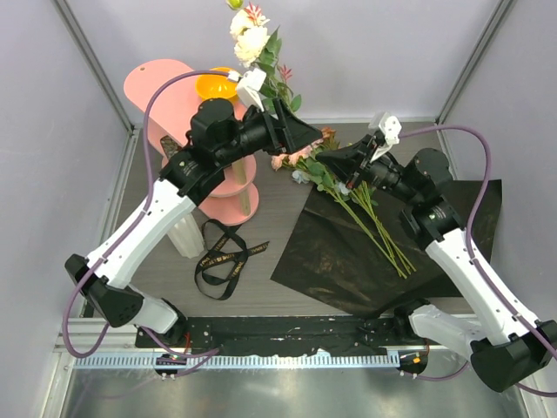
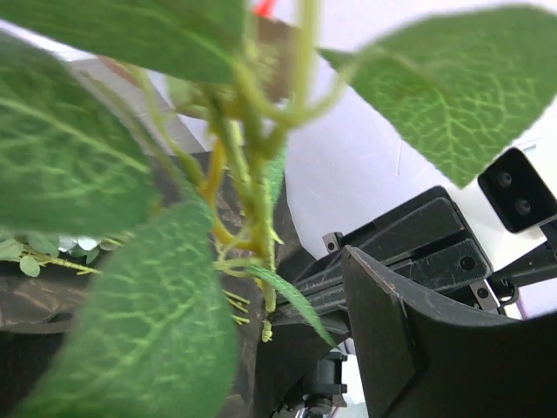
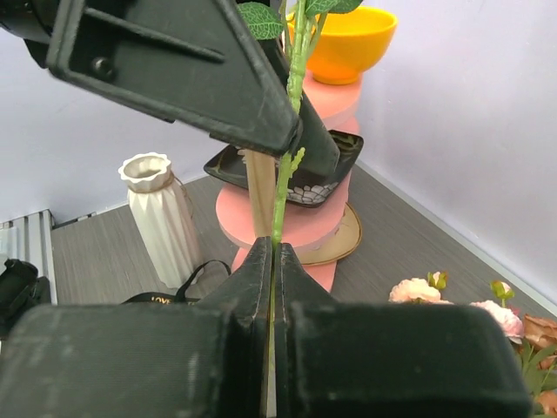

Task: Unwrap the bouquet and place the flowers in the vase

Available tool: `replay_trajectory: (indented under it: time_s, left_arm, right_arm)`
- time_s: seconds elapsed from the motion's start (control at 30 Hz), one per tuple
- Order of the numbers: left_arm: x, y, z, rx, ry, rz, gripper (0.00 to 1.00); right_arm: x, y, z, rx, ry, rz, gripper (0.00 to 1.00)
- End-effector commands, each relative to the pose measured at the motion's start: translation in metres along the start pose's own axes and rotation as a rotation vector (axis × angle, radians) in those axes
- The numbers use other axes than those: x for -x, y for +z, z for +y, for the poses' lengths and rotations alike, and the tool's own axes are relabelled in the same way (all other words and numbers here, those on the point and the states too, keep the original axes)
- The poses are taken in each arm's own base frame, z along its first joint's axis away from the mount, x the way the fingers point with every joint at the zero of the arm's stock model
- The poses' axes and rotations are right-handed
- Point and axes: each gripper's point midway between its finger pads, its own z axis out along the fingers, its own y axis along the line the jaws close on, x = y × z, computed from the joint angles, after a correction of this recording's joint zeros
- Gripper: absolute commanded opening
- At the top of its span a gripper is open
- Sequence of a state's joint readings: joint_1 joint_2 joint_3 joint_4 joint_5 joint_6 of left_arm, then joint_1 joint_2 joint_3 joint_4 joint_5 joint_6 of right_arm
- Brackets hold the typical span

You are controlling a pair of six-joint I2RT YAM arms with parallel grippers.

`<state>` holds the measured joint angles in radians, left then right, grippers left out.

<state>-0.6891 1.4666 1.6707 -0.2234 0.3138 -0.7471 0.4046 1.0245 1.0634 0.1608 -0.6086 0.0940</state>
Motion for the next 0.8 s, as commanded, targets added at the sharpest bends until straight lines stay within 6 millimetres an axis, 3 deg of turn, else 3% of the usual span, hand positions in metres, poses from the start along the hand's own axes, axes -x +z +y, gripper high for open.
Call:
replay_trajectory:
  time_s: [0.0,0.2,0.53,0.77]
  left_arm:
    - [0.036,-0.032,-0.026,-0.022,0.060,-0.134,0.67]
    - [0.049,-0.052,-0.037,-0.026,0.087,-0.189,0.61]
    - [0.053,-0.054,-0.044,-0.029,0.079,-0.164,0.45]
    - [0.035,-0.054,-0.032,0.003,0.032,-0.108,0.56]
  right_arm:
    - [0.026,-0.005,0.016,0.037,-0.046,-0.076,0.01]
    - [0.024,-0.008,0.023,0.046,-0.047,-0.070,0.01]
    - [0.027,-0.008,0.033,0.069,-0.063,-0.069,0.01]
    - [0.032,-0.008,0.036,0.071,-0.073,-0.075,0.01]
